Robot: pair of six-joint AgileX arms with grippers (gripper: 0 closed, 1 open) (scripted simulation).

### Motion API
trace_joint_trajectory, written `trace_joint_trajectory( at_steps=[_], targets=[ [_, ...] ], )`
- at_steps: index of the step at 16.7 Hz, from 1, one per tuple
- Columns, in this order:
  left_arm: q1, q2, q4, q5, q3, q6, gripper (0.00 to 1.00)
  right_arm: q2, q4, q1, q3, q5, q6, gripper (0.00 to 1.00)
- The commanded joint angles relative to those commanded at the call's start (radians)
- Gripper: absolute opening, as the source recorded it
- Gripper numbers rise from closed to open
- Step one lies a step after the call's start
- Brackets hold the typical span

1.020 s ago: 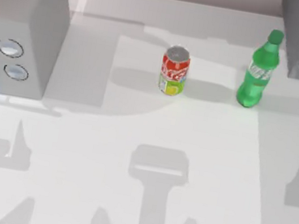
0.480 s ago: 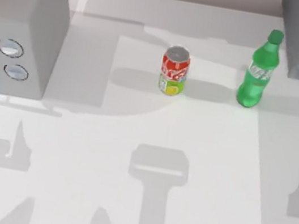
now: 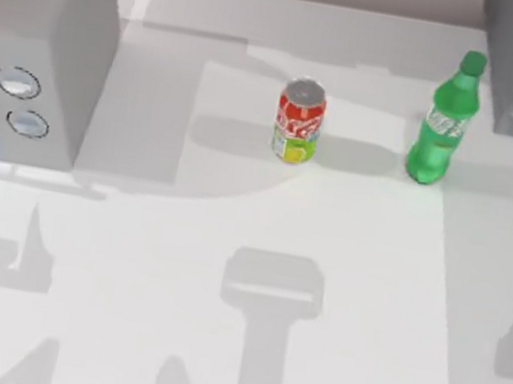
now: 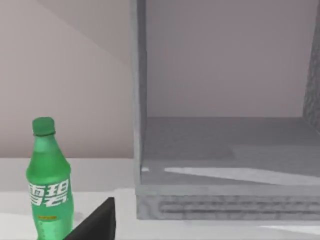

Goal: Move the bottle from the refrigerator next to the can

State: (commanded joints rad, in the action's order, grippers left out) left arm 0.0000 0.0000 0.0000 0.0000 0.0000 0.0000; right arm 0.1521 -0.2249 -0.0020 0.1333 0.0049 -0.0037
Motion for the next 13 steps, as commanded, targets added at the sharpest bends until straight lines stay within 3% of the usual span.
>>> trace_joint_trajectory(
  at_steps=[13],
  targets=[
    [0.000, 0.000, 0.000, 0.000, 0.000, 0.000, 1.00, 0.557, -1.087, -0.001, 0.455, -0.005, -0.006, 1.00]
  ],
)
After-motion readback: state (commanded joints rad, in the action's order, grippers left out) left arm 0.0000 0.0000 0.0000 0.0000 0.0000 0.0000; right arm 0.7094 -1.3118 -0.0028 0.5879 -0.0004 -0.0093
